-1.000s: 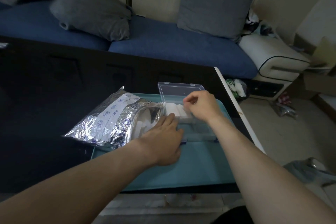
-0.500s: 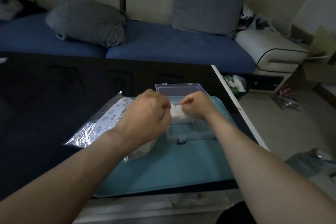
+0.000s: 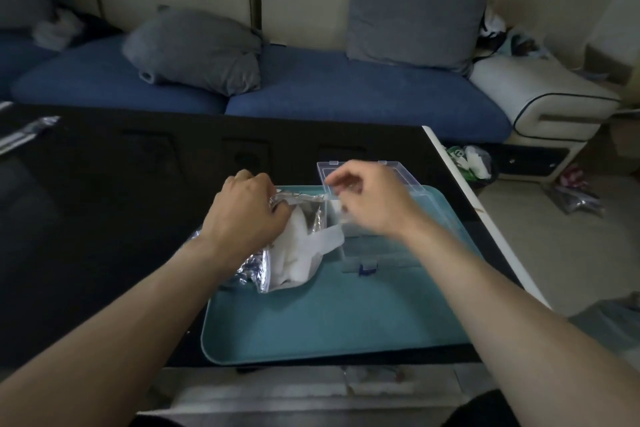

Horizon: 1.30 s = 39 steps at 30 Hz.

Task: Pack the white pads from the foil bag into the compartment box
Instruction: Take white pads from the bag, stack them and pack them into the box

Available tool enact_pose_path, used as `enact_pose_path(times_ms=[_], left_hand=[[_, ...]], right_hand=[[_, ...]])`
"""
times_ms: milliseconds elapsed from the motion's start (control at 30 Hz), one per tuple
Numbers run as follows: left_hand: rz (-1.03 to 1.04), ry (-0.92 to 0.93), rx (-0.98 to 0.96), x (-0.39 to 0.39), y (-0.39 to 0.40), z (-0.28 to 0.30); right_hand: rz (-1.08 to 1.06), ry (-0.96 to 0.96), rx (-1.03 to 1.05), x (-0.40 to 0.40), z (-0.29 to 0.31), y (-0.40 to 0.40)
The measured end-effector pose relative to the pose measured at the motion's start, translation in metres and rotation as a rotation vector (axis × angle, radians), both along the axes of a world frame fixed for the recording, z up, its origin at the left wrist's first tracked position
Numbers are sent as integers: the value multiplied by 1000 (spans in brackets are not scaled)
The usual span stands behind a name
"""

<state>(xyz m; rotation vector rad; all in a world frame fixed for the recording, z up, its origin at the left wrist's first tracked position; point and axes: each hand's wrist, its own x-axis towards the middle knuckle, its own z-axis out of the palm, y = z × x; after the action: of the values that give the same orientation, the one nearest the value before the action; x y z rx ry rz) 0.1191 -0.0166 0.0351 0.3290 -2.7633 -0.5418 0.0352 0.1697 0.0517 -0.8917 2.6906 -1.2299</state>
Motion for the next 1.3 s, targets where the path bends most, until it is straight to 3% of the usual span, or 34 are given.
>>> enact_pose_path(times_ms=[67, 133, 167, 267, 433, 700, 800, 900, 967, 1100, 1233, 1300], left_hand=[[5, 11, 46, -1, -3, -2], [6, -1, 69, -1, -4, -3], [8, -7, 86, -1, -4, -4], [16, -16, 138, -1, -5, -6], [37, -25, 180, -5, -8, -13], [12, -18, 171, -6, -8, -16], [2, -16, 172, -6, -9, -17], [12, -22, 183, -6, -12, -18], [23, -21, 190, -7, -11, -19], [68, -27, 191, -10, -8, -18], [86, -43, 231, -10, -7, -15], [93, -39, 266, -10, -8, -14]], right_hand=[[199, -61, 292, 17, -6, -7], [253, 3, 573, 22, -18, -10], [243, 32, 617, 23, -22, -13], [226, 85, 571, 25, -27, -19], [213, -22, 541, 29, -22, -16], [187, 241, 760, 25, -28, -28], [141, 261, 691, 20, -26, -27], [53, 85, 479, 18, -14, -19], [-12, -84, 258, 21, -8, -14], [-26, -601, -221, 37, -17, -23], [10, -683, -172, 44, -37, -36], [-32, -518, -41, 43, -42, -39]])
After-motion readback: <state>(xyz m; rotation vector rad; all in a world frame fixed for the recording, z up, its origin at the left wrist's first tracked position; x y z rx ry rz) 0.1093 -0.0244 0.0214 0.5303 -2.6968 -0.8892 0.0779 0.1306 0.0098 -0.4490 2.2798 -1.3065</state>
